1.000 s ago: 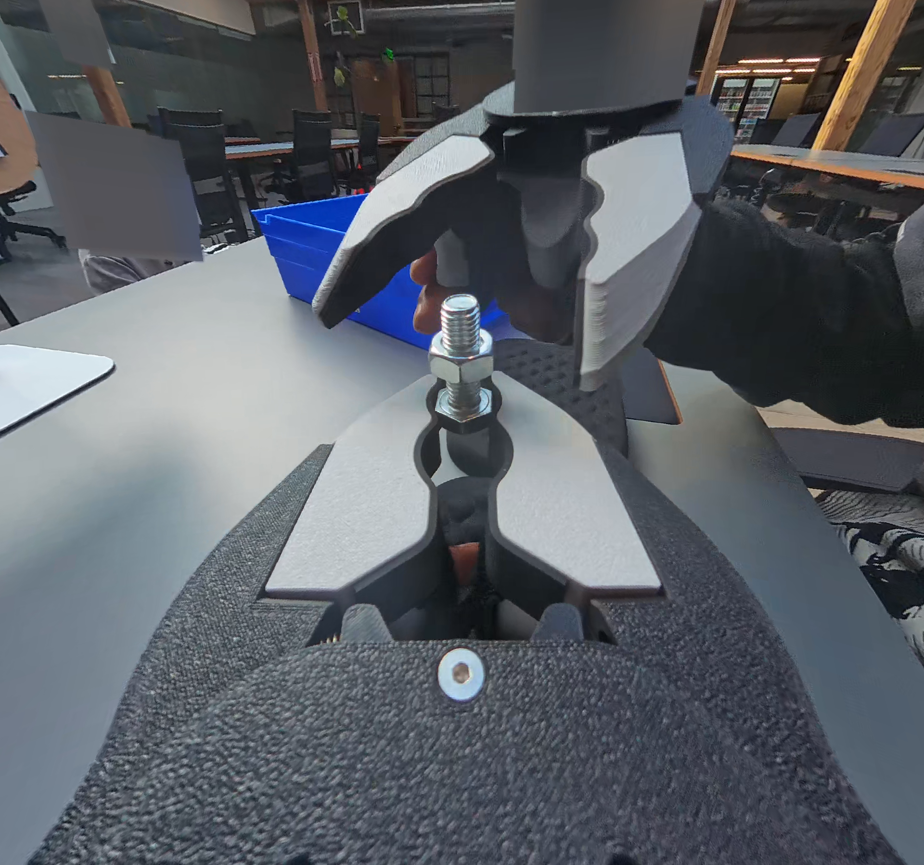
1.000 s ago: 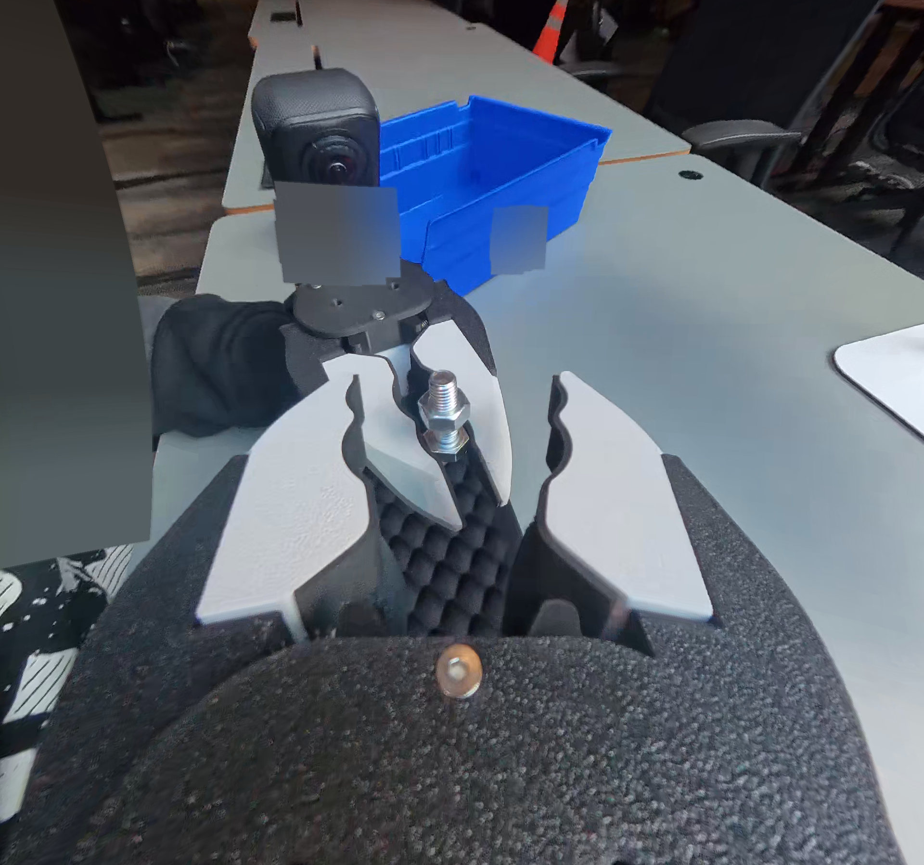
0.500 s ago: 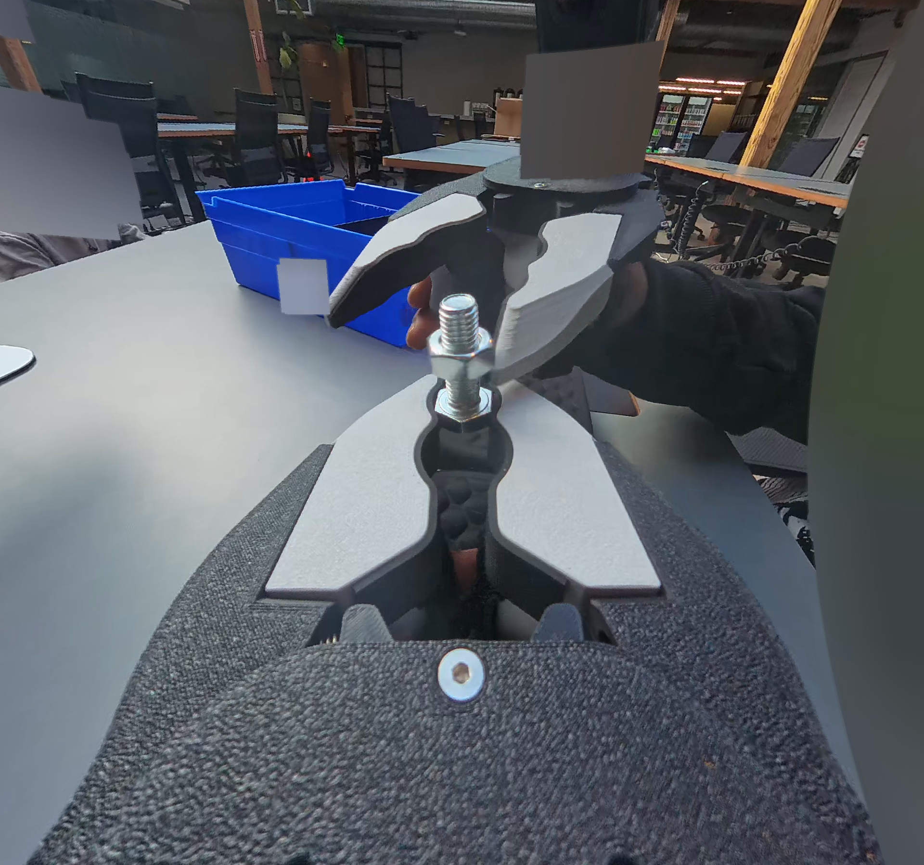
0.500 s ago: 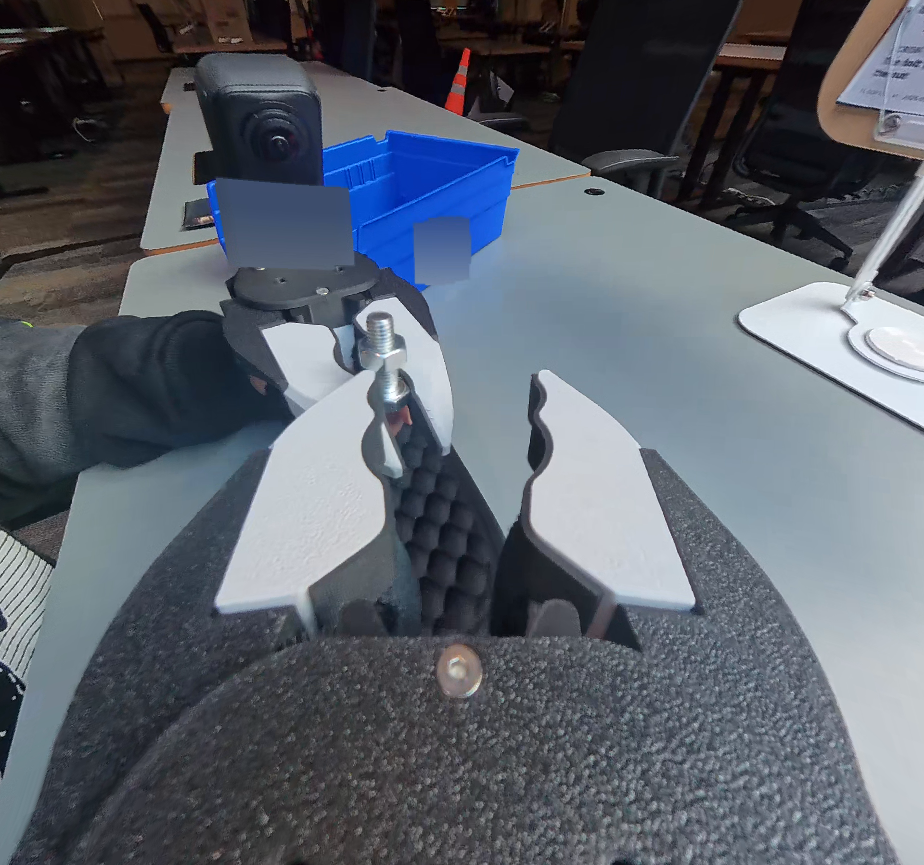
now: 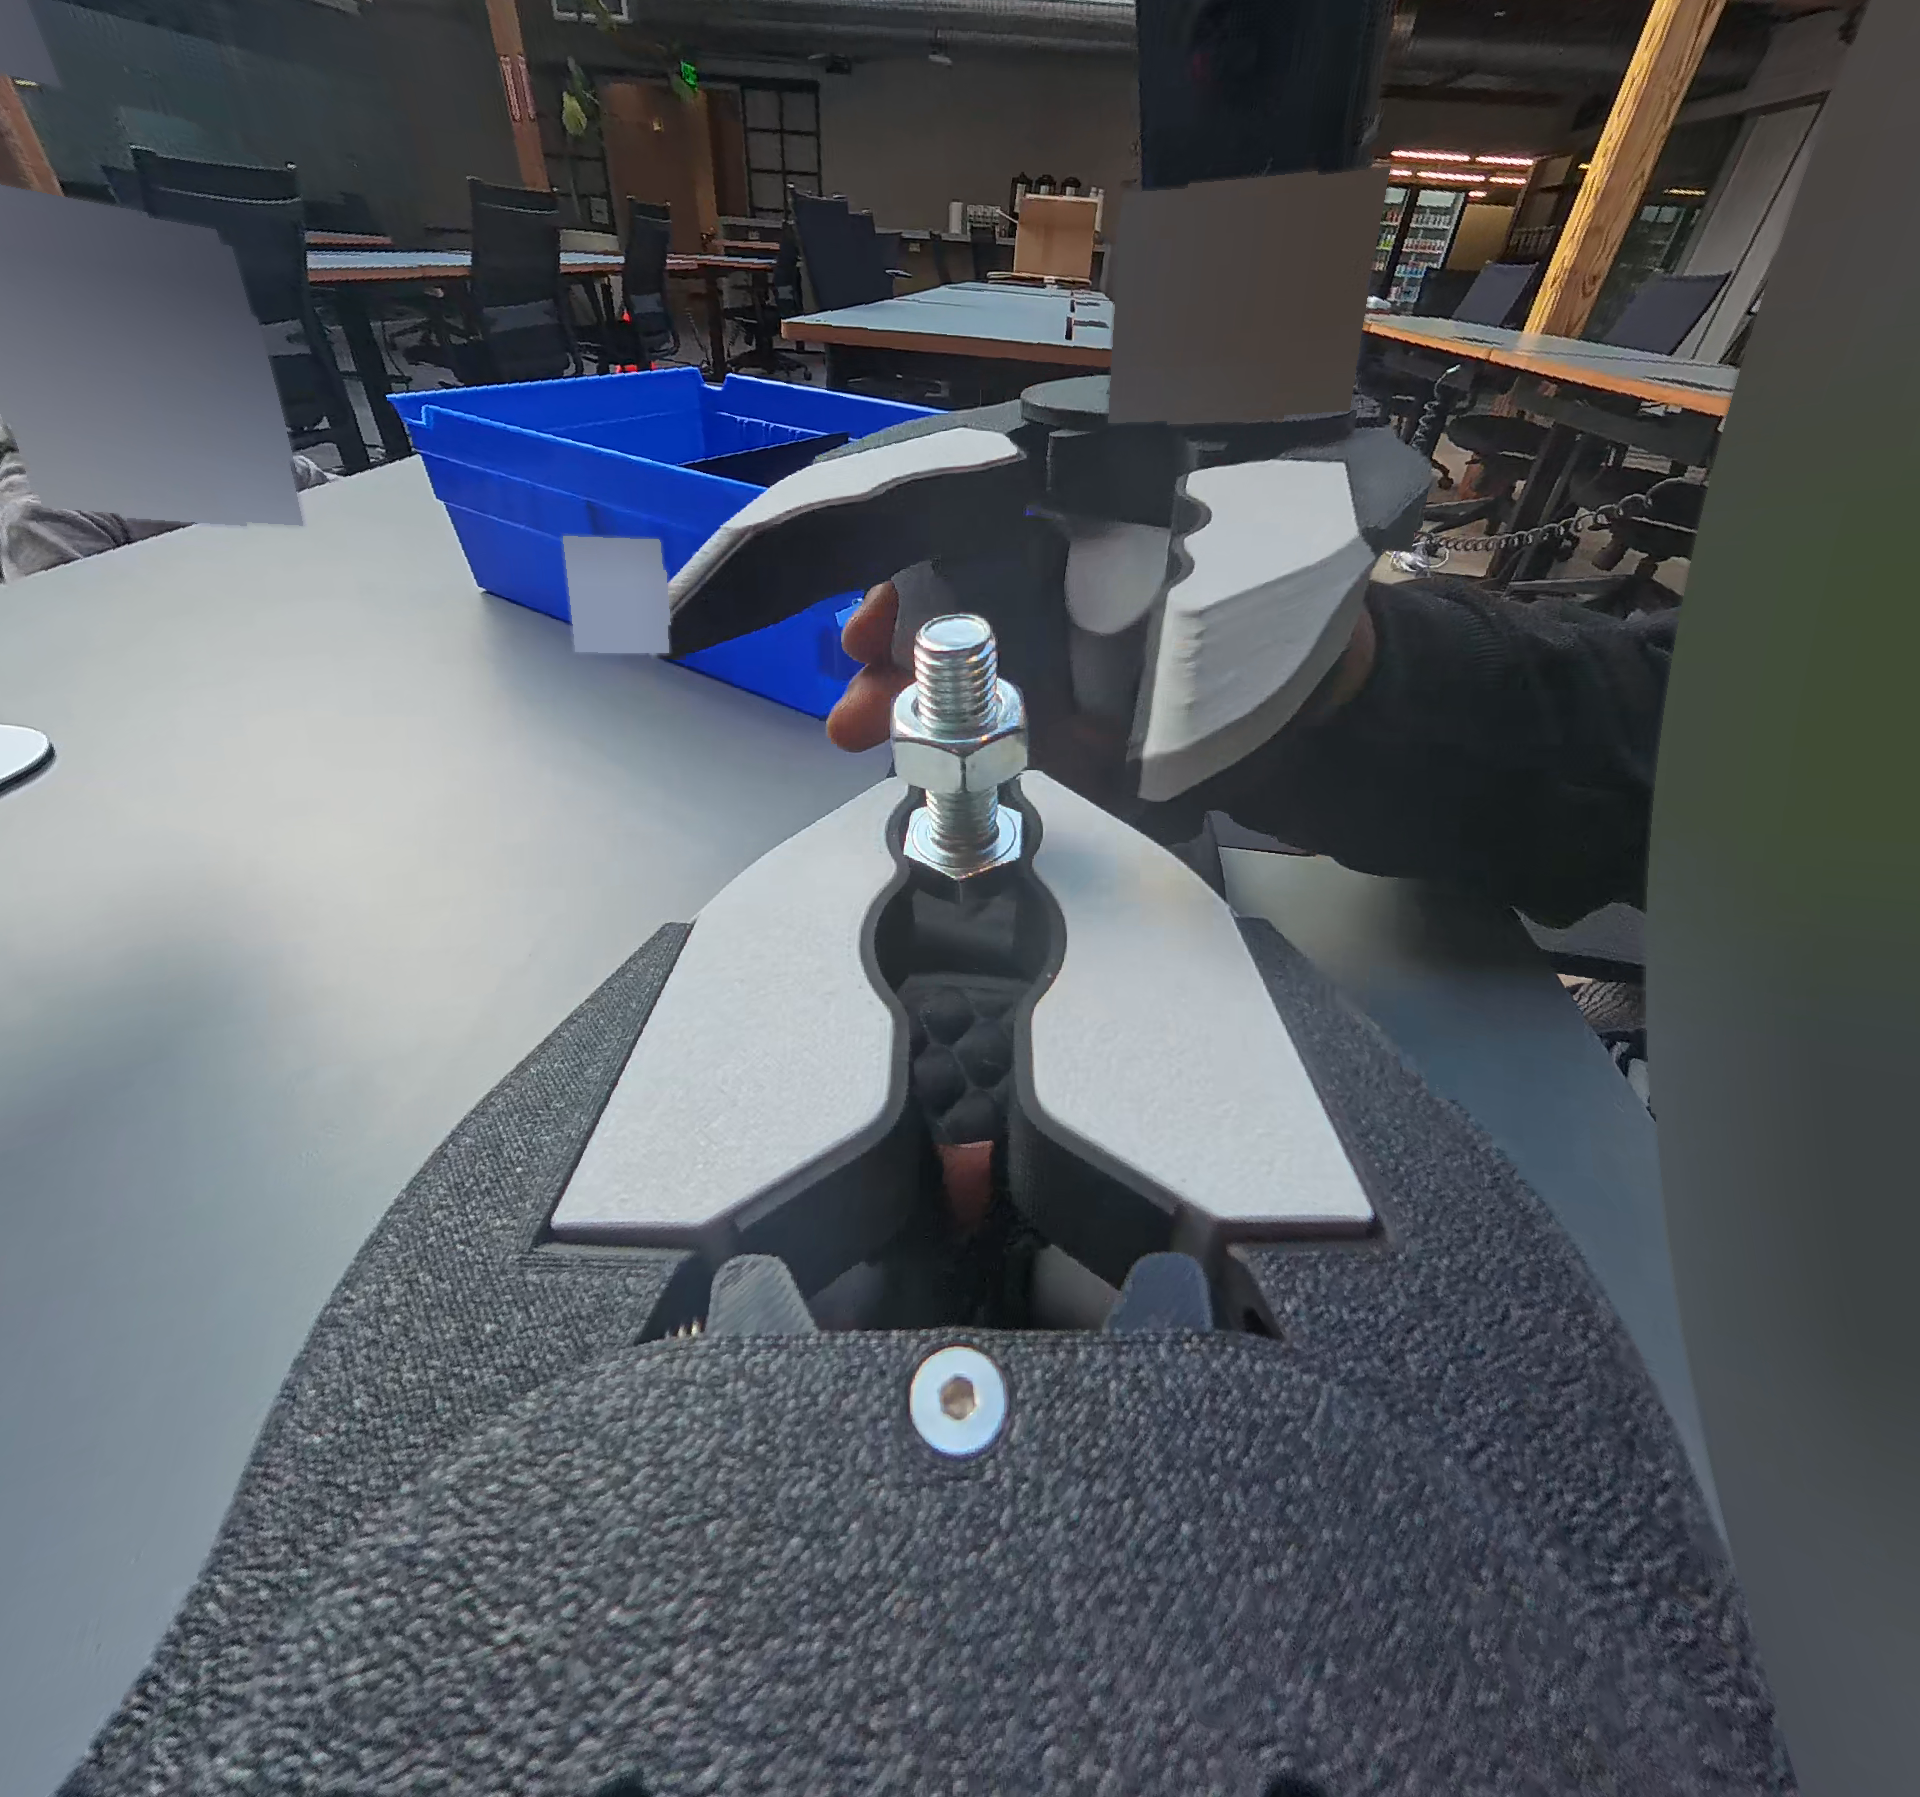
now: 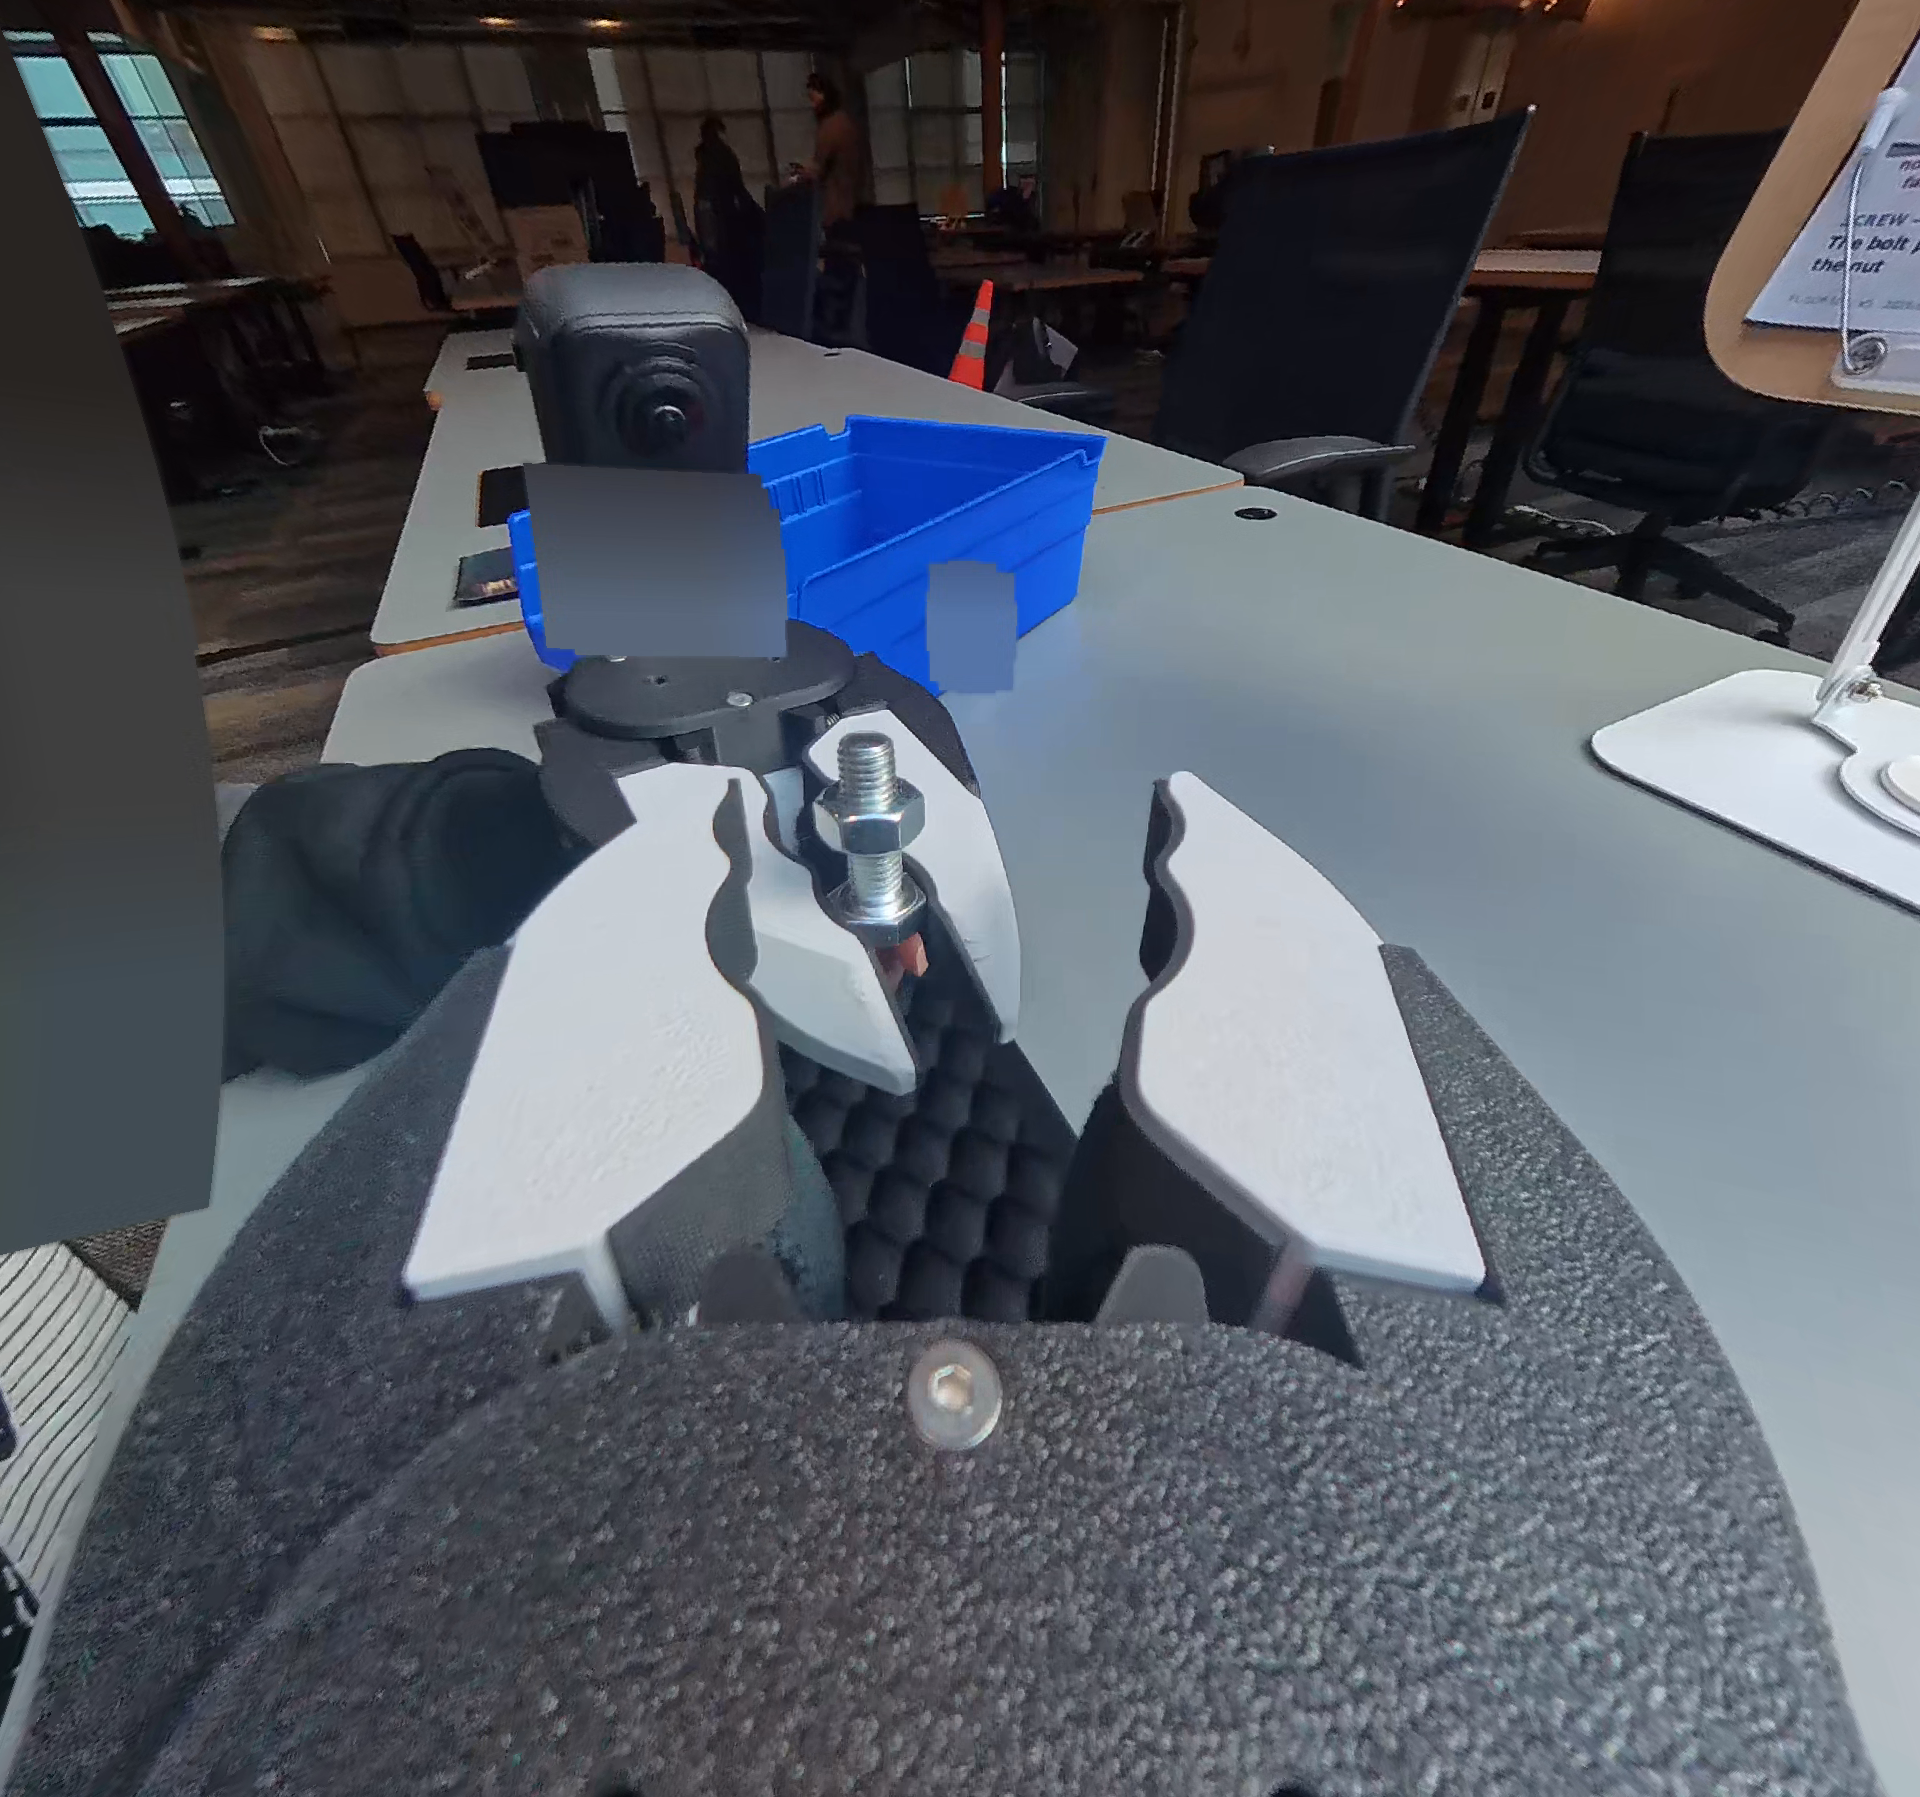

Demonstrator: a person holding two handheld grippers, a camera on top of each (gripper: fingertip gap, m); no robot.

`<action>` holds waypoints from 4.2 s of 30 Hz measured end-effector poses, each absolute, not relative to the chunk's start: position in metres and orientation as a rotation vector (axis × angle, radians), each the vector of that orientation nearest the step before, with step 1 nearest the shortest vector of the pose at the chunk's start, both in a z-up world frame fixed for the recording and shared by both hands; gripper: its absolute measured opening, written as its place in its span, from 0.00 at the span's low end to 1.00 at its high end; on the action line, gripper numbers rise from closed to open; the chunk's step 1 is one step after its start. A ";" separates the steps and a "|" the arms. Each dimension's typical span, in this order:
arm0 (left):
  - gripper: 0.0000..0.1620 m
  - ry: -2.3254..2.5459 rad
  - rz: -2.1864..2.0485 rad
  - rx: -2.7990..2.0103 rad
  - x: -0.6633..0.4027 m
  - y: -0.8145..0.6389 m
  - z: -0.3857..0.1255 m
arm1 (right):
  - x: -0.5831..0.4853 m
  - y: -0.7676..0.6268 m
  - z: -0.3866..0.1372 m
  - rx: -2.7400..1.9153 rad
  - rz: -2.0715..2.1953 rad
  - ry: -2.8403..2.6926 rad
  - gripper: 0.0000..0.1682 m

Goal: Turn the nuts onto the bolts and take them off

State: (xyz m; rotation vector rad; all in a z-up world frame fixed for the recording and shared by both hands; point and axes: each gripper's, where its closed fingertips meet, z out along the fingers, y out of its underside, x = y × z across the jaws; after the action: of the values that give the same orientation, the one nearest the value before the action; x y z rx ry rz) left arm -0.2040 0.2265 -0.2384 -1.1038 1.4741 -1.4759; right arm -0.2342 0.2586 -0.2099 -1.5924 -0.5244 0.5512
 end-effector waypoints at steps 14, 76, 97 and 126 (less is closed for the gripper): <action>0.09 1.482 -1.480 -1.107 -0.204 0.226 -0.239 | -0.218 0.262 -0.212 -1.604 0.481 -0.474 0.43; 0.08 1.499 -1.460 -1.099 -0.203 0.224 -0.241 | -0.230 0.265 -0.211 -1.546 0.443 -0.501 0.38; 0.09 1.502 -1.453 -1.097 -0.203 0.223 -0.241 | -0.233 0.259 -0.206 -1.522 0.456 -0.516 0.42; 0.08 1.501 -1.456 -1.095 -0.204 0.223 -0.241 | -0.235 0.268 -0.207 -1.528 0.428 -0.512 0.42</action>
State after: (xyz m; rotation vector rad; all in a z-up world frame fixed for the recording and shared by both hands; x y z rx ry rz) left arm -0.2036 0.2227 -0.2407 -1.0954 1.5012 -1.4559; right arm -0.2348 0.2676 -0.2075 -1.5275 -0.5120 0.4283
